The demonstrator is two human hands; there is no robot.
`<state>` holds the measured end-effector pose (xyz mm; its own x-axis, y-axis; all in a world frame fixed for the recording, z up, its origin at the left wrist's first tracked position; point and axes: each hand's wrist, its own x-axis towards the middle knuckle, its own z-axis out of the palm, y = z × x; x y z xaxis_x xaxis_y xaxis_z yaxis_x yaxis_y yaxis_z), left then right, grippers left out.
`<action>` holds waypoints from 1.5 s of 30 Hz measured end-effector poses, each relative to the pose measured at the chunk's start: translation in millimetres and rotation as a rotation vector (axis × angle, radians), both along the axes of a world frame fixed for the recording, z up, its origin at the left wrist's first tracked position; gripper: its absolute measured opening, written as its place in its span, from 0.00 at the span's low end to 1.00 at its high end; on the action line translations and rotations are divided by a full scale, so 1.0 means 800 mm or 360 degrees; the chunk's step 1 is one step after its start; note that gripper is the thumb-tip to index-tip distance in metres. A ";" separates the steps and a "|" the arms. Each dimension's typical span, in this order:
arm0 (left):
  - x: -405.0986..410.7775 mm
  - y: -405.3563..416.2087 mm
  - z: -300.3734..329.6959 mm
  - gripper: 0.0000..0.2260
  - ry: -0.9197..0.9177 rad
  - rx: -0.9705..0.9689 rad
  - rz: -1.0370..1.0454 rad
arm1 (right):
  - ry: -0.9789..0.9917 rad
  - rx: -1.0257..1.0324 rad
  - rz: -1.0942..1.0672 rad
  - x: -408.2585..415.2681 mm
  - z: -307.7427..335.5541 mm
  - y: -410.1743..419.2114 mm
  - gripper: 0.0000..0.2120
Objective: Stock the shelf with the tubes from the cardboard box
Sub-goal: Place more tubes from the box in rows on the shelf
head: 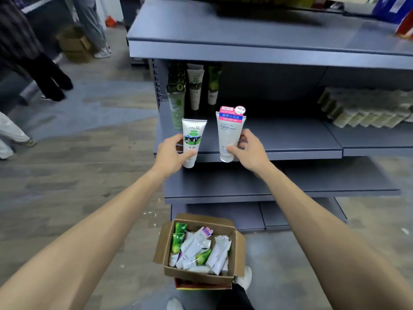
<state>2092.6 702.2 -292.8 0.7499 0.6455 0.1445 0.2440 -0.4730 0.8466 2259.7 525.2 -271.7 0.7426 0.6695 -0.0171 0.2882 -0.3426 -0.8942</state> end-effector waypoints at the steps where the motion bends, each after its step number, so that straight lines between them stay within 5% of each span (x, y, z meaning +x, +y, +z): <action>1: 0.004 0.001 0.001 0.13 -0.0005 0.0000 0.0007 | -0.0015 -0.0006 0.0000 0.007 0.000 0.004 0.19; 23: 0.128 -0.012 -0.030 0.14 -0.0053 -0.0291 0.0247 | -0.0073 -0.0056 0.0095 0.165 -0.030 0.075 0.20; 39: 0.138 -0.001 -0.022 0.16 -0.0176 -0.0279 0.0378 | -0.0085 -0.0120 0.0093 0.181 -0.030 0.073 0.20; 45: 0.139 -0.021 -0.031 0.23 -0.0206 -0.0215 0.0557 | -0.0030 -0.0072 0.0019 0.177 -0.029 0.072 0.23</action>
